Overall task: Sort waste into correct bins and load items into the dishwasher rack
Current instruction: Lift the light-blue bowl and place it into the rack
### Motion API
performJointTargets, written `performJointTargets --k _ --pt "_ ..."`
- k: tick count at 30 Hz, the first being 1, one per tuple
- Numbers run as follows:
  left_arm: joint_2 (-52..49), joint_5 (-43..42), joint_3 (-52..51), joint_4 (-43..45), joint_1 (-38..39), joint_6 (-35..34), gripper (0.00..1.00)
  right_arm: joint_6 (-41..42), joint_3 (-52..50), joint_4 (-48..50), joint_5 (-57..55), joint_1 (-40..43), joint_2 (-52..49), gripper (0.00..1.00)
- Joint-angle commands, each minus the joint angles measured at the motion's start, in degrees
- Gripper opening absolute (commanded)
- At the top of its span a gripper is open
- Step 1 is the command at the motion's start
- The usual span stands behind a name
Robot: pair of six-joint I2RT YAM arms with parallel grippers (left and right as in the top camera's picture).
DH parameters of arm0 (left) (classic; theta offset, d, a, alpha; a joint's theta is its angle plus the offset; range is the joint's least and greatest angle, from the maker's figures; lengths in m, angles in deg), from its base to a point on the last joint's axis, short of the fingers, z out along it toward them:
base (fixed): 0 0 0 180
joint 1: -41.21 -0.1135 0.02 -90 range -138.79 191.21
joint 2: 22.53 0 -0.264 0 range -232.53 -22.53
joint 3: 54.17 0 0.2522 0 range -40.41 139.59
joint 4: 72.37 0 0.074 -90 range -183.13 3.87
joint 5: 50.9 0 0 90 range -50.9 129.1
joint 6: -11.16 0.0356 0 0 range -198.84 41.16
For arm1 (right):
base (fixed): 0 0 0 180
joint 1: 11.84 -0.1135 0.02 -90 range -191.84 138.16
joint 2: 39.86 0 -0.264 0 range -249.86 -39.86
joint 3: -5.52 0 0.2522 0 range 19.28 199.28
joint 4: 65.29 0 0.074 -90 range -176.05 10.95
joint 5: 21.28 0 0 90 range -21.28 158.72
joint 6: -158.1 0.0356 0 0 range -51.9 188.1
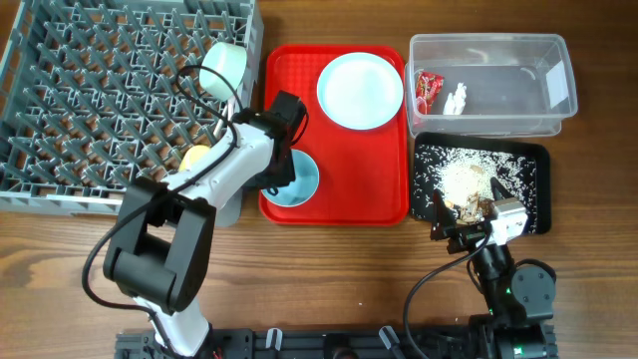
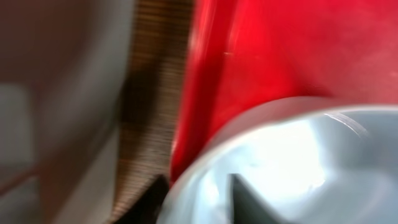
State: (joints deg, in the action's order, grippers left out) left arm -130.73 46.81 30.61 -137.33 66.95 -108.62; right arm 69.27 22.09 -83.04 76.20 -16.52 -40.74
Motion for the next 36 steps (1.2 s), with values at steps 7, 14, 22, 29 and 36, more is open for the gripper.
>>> performJointTargets --k 7,14,22,29,36 --pt "0.79 -5.86 1.73 0.11 2.34 1.07 0.16 -0.83 -0.59 0.28 0.46 0.26 0.61 1.00" --pt "1.49 -8.28 2.32 1.64 2.38 1.05 0.04 -0.83 -0.57 0.28 0.46 0.26 0.61 1.00" --pt "4.24 -1.11 6.29 -3.56 2.40 2.54 0.04 -0.81 -0.57 0.28 0.46 0.26 0.61 1.00" --pt "9.38 17.84 23.45 -19.69 4.11 2.58 0.04 -0.81 -0.57 0.28 0.48 0.26 0.61 1.00" --pt "9.70 45.72 26.82 -27.89 5.66 2.23 0.04 -0.83 -0.59 0.28 0.46 0.26 0.61 1.00"
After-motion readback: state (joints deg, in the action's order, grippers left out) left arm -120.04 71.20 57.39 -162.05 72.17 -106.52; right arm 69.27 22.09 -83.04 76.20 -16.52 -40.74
